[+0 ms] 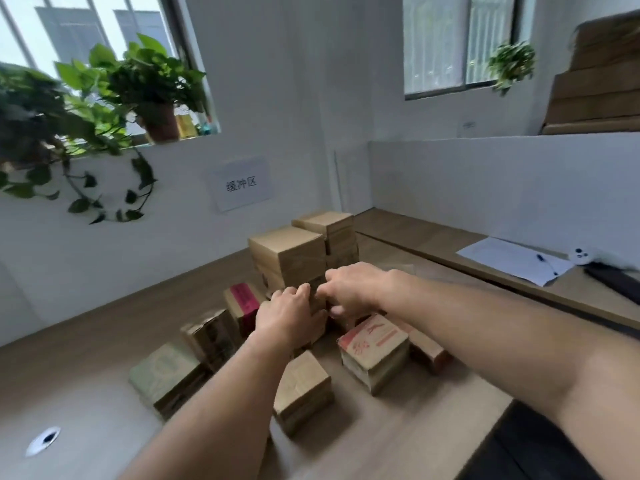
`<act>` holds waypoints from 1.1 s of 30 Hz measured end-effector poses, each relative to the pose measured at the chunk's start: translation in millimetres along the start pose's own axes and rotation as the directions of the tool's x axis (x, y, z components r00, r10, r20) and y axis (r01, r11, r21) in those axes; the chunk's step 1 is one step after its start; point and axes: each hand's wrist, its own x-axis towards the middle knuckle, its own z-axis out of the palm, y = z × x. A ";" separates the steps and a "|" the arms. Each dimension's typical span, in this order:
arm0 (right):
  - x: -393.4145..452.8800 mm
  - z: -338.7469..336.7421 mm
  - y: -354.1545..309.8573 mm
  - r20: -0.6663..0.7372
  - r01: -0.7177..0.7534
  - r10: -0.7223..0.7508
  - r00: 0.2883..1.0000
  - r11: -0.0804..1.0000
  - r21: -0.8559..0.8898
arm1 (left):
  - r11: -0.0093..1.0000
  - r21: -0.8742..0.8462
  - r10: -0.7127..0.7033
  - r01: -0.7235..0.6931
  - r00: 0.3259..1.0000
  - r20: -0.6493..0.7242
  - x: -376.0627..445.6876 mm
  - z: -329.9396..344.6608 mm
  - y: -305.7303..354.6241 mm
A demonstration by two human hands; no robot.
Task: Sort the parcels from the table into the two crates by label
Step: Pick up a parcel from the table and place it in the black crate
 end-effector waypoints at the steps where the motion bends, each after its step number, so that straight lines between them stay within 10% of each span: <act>1: 1.9 -3.4 12.1 0.003 -0.004 0.004 1.000 1.000 -0.001 | 1.000 0.001 0.023 -0.023 1.000 -0.011 11.7 -3.8 3.4; 10: 39.4 -13.7 114.2 0.017 -0.010 0.012 1.000 0.996 -0.086 | 0.995 -0.030 0.092 -0.096 0.988 -0.127 101.1 -15.9 44.6; 25: 227.0 17.3 144.5 -0.059 0.056 -0.052 0.997 0.995 0.084 | 0.929 -0.057 -0.368 0.365 0.928 -0.063 212.1 29.0 -24.7; 33: 276.3 34.6 143.8 0.127 -0.161 0.120 0.985 0.906 0.392 | 0.642 -0.466 -0.632 0.609 0.764 0.128 240.4 49.0 -59.7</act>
